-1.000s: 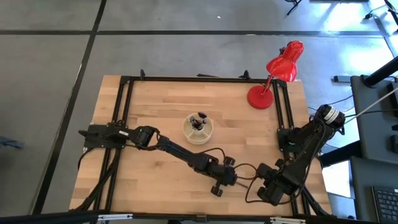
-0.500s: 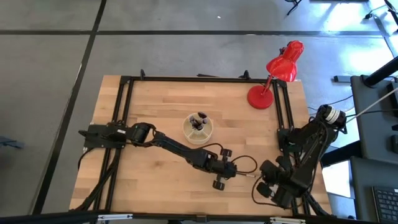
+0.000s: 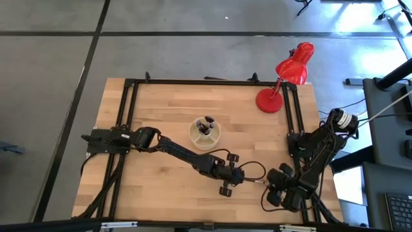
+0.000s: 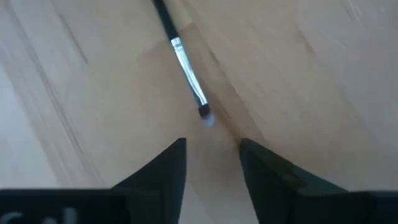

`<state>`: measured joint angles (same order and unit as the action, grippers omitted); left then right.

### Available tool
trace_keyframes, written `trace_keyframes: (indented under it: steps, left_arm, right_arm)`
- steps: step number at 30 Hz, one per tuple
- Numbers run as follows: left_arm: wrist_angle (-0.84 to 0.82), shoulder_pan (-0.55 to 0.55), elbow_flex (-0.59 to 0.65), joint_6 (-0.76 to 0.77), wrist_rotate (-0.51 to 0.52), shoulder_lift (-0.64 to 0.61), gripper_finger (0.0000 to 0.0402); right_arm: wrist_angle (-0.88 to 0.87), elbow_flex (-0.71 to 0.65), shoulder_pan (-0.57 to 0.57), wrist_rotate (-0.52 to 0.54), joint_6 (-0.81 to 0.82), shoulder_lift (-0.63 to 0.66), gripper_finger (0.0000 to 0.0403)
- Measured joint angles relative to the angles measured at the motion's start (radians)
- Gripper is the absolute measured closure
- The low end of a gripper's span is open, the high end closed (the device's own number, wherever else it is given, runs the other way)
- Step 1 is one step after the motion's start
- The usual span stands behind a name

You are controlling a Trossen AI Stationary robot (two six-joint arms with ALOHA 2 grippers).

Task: Put items in baskets/containers
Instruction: Put the eyeshadow brush into the white organizer

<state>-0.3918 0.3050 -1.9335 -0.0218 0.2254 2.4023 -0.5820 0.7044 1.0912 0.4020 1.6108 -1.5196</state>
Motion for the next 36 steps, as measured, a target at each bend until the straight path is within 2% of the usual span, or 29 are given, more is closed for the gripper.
trace_keyframes:
  steps: [5,9,14,20,29,32,36]
  left_arm:
    - [-0.004,0.0,0.0,-0.015,0.001,0.0,0.0398]
    - [-0.017,0.0,0.0,-0.015,0.001,-0.001,0.0398]
    - [-0.025,0.002,-0.001,-0.017,0.001,-0.003,0.0399]
    - [-0.032,0.002,-0.001,-0.017,0.027,-0.003,0.0394]
    - [-0.048,0.002,-0.002,-0.018,0.017,-0.003,0.0394]
    - [-0.047,0.002,-0.002,-0.02,0.014,-0.003,0.0393]
    - [-0.035,0.003,-0.002,-0.064,-0.018,-0.003,0.0387]
  right_arm:
    - [0.005,-0.001,-0.006,0.006,-0.151,-0.006,0.0218]
    - [0.022,-0.004,-0.027,0.043,-0.248,-0.036,0.0223]
    - [0.06,-0.005,-0.053,0.014,-0.328,-0.078,0.0263]
    - [0.091,-0.005,-0.053,0.053,-0.333,-0.092,0.0326]
    - [0.092,-0.002,-0.056,0.065,-0.33,-0.084,0.0397]
    - [0.023,0.039,-0.066,0.054,-0.335,-0.08,0.0399]
    - [-0.187,0.149,-0.094,0.026,-0.386,-0.082,0.04]
